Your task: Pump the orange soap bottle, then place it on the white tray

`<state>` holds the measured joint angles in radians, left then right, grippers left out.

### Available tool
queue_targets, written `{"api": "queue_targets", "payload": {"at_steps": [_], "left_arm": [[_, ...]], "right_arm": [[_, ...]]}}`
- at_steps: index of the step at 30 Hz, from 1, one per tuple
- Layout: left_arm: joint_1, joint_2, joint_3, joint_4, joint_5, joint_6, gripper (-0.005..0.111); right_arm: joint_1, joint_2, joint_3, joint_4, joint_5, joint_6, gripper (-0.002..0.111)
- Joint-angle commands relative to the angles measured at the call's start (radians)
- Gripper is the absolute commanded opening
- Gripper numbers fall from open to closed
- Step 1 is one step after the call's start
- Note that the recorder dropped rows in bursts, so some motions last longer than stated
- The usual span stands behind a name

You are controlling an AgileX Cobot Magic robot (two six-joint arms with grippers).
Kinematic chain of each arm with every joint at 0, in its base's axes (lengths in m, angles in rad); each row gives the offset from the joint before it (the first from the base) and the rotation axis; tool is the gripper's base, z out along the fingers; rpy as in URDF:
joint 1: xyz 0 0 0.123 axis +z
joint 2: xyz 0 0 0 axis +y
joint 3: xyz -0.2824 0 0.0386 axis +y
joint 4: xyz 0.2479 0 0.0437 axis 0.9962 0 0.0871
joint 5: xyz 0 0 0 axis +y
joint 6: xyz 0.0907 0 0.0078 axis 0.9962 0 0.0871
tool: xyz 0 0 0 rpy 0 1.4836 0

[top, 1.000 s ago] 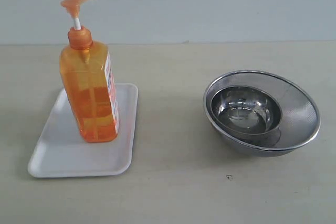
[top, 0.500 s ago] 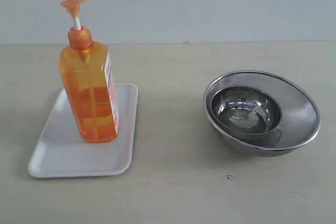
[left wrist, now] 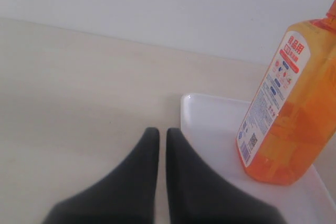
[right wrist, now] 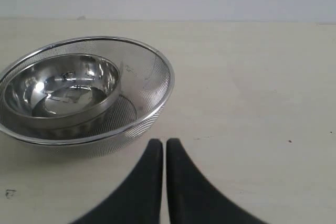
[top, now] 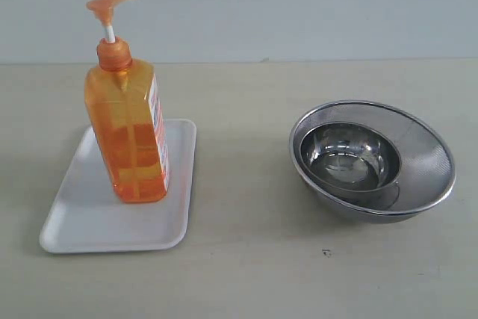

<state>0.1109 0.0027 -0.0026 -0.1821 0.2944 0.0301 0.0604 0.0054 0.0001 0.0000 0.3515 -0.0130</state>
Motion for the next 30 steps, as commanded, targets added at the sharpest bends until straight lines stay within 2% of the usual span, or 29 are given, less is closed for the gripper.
{"api": "queue_targets", "payload": {"at_steps": [1, 30], "left_arm": [[-0.005, -0.003, 0.003, -0.001, 0.002, 0.001, 0.005], [-0.005, -0.003, 0.003, -0.001, 0.002, 0.001, 0.005]], "right_arm": [[-0.006, -0.005, 0.000, -0.007, -0.002, 0.004, 0.000], [-0.006, -0.005, 0.000, -0.008, -0.013, 0.003, 0.000]]}}
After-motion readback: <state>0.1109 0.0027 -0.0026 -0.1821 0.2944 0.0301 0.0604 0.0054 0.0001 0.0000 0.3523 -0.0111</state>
